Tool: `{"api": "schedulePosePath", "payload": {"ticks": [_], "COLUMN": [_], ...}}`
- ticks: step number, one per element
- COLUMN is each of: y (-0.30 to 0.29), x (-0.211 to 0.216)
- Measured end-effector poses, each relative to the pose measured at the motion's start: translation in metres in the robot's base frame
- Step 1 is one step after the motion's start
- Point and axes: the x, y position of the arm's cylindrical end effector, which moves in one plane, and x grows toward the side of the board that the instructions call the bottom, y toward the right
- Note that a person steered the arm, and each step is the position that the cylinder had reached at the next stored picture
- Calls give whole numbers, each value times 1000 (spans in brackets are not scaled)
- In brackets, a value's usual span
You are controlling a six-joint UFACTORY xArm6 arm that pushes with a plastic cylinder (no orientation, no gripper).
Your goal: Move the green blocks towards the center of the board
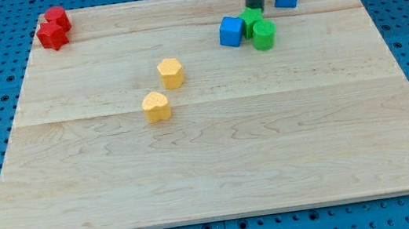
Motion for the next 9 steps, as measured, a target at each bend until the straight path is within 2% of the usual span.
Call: {"api": "schedulePosePath", "payload": {"ticks": [1,2,3,4,5,6,7,9], "y": [34,45,52,26,-7,-10,-25,-93], "x": [41,36,0,-24,-8,58,97,62]}}
